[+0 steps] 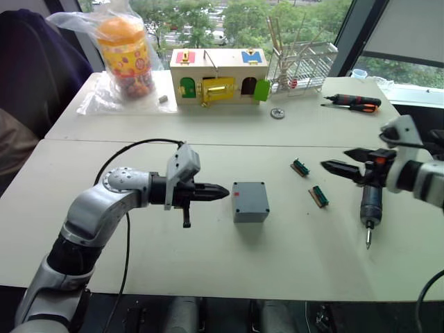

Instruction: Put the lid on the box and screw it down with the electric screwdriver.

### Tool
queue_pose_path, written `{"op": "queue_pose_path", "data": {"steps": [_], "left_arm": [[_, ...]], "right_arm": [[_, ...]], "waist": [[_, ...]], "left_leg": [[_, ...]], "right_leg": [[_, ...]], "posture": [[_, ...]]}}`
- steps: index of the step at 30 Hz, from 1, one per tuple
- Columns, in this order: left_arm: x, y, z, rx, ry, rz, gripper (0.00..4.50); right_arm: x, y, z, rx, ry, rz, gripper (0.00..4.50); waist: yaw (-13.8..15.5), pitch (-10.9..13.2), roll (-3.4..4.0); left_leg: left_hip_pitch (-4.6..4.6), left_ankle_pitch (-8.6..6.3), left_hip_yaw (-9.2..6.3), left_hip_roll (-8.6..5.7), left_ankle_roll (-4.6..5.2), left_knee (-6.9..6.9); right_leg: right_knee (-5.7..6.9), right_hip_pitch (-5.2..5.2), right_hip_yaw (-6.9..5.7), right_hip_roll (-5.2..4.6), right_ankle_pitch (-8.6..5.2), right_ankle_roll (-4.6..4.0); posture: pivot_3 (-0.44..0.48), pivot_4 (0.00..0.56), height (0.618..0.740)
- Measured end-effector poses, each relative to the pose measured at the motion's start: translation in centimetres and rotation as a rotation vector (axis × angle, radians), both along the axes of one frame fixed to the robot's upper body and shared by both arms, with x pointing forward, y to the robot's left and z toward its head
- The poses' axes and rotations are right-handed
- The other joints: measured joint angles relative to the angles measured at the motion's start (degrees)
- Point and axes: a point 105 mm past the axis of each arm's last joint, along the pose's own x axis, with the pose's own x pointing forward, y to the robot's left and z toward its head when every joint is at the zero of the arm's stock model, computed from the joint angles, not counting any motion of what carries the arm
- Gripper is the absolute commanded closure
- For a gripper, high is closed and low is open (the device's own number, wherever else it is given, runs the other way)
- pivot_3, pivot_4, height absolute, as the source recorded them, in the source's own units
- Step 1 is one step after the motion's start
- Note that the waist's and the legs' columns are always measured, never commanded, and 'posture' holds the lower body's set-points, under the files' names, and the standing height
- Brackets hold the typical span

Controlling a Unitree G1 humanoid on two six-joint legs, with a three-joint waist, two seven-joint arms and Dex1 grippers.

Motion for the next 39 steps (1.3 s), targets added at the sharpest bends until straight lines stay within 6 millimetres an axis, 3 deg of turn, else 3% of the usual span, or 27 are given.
{"op": "queue_pose_path", "data": {"steps": [3, 11, 14, 19, 28, 32, 35, 36, 39], "left_arm": [[-1.0, -1.2, -0.4, 0.002, 0.01, -0.079, 4.5], [-3.2, -4.8, 0.0, -0.041, -0.048, -0.217, 4.5], [-3.6, -5.8, 0.2, -0.075, -0.055, -0.221, 4.5], [-3.3, -5.8, -0.7, -0.09, -0.034, -0.144, 4.5], [-2.8, -5.8, -1.7, -0.066, -0.052, -0.045, 4.5], [-3.2, -6.4, -2.1, -0.079, -0.025, -0.023, 4.5], [-3.2, -6.4, -1.8, -0.085, -0.041, -0.01, 4.5], [-3.1, -6.3, -1.8, -0.082, -0.041, -0.004, 4.5], [-2.9, -6.1, -1.9, -0.076, -0.038, 0.01, 4.5]], "right_arm": [[-1.7, -2.6, -0.4, -0.022, 0.188, -0.111, 0.15], [-4.3, -5.6, -4.4, 0.117, 0.515, -0.269, 0.15], [-3.8, -6.3, -4.6, 0.161, 0.548, -0.312, 0.15], [-2.5, -7.3, -5.1, 0.158, 0.585, -0.346, 0.15], [-0.4, -6.7, -8.4, 0.059, 0.696, -0.26, 0.15], [0.6, -7.3, -8.6, -0.031, 0.697, -0.228, 1.26], [0.7, -7.6, -8.8, -0.096, 0.725, -0.171, 2.45], [0.6, -7.6, -8.8, -0.114, 0.736, -0.144, 2.65], [0.4, -7.9, -8.9, -0.139, 0.753, -0.109, 2.65]], "waist": [[0.07, 0.0, 0.0], [0.04, -0.01, 0.01], [-0.13, -0.01, 0.02], [-0.52, 0.0, 0.05], [-1.19, 0.0, 0.06], [-1.4, 0.01, 0.02], [-1.31, 0.01, 0.03], [-1.3, 0.01, 0.03], [-1.1, 0.01, 0.03]], "left_leg": [[0.0, -0.01, -0.04, 0.04, 0.01, -0.03], [0.0, -0.05, 0.06, 0.0, 0.09, 0.02], [0.0, -0.05, 0.05, 0.0, 0.09, 0.02], [-0.03, -0.05, 0.04, -0.01, 0.09, 0.01], [-0.06, -0.05, 0.03, -0.03, 0.08, 0.04], [-0.06, -0.05, 0.03, -0.03, 0.08, 0.16], [-0.06, -0.05, -0.03, -0.02, 0.07, 0.22], [-0.06, -0.05, -0.03, -0.02, 0.07, 0.23], [-0.06, -0.05, -0.08, -0.04, 0.07, 0.25]], "right_leg": [[-0.03, 0.0, 0.0, 0.02, -0.01, -0.02], [-0.04, 0.0, 0.07, -0.04, 0.0, -0.01], [-0.04, -0.01, 0.08, -0.03, 0.0, -0.01], [-0.05, -0.04, 0.06, -0.02, 0.0, -0.01], [-0.06, -0.03, 0.04, -0.03, 0.01, 0.0], [-0.06, 0.04, 0.03, -0.02, 0.02, 0.02], [-0.05, 0.09, 0.0, -0.02, 0.02, 0.03], [-0.05, 0.1, -0.01, -0.02, 0.02, 0.03], [-0.08, 0.16, -0.07, -0.04, 0.02, 0.03]], "posture": [[0.0, 0.15, 0.706], [0.0, 0.15, 0.706], [0.0, 0.15, 0.706], [0.0, 0.15, 0.706], [0.0, 0.15, 0.706], [0.0, 0.15, 0.706], [0.0, 0.15, 0.706], [0.0, 0.15, 0.706], [0.0, 0.15, 0.706]]}}
